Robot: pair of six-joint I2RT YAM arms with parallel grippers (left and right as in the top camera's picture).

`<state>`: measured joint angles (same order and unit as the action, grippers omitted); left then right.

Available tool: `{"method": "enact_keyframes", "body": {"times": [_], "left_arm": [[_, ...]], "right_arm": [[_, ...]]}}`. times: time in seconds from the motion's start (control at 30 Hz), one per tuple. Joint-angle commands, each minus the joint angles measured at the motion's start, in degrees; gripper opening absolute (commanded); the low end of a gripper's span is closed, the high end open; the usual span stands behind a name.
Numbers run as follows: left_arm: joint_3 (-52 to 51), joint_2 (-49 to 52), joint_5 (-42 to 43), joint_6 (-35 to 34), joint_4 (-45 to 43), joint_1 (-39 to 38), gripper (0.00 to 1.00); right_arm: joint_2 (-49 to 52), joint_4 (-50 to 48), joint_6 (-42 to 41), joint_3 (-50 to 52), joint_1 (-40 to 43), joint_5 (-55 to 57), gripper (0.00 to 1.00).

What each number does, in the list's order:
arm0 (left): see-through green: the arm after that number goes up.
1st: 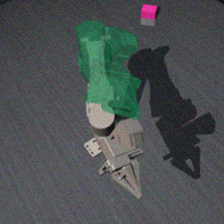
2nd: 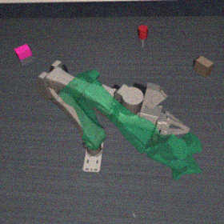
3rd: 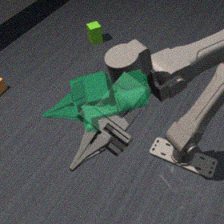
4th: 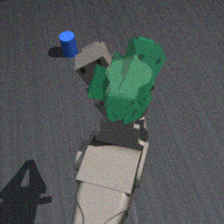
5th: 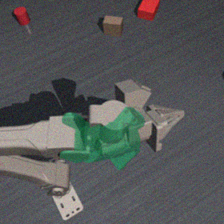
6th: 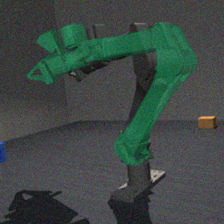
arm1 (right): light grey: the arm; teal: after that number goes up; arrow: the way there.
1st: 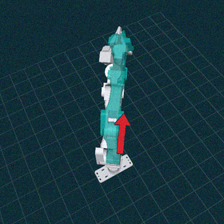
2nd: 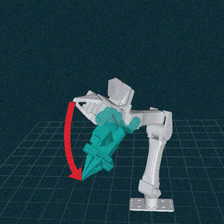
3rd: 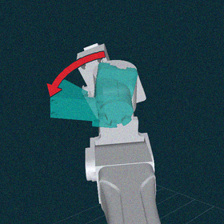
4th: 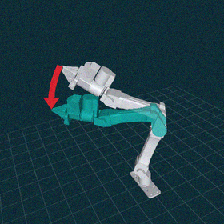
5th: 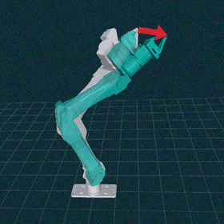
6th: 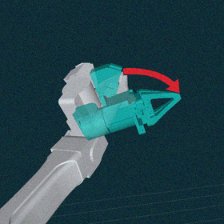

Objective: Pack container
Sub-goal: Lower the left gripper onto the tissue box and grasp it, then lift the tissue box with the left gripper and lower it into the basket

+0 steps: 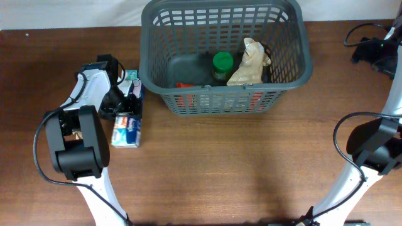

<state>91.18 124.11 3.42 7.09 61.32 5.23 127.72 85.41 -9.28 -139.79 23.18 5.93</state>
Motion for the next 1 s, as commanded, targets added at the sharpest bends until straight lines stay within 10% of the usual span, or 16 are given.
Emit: {"method": "enact_keyframes", "body": {"times": [0.0, 0.17, 0.43, 0.97], "left_arm": [[-0.3, 1.4, 1.3, -0.4, 0.5, 0.0, 0.46], [0.8, 1.3, 1.8, -2.8, 0.9, 0.0, 0.02], [17.4, 1.3, 1.0, -3.0, 8.6, 1.2, 0.02], [85.7, 0.0, 9.6, -3.5, 21.9, -2.4, 0.02]], "right_arm": [[0.2, -0.1, -0.7, 0.1, 0.1, 0.1, 0.99], [0.2, -0.1, -0.7, 0.1, 0.1, 0.1, 0.99], [0.2, -0.1, -0.7, 0.1, 0.1, 0.1, 0.99], [0.2, -0.1, -0.7, 0.1, 0.1, 0.1, 0.99]]}}
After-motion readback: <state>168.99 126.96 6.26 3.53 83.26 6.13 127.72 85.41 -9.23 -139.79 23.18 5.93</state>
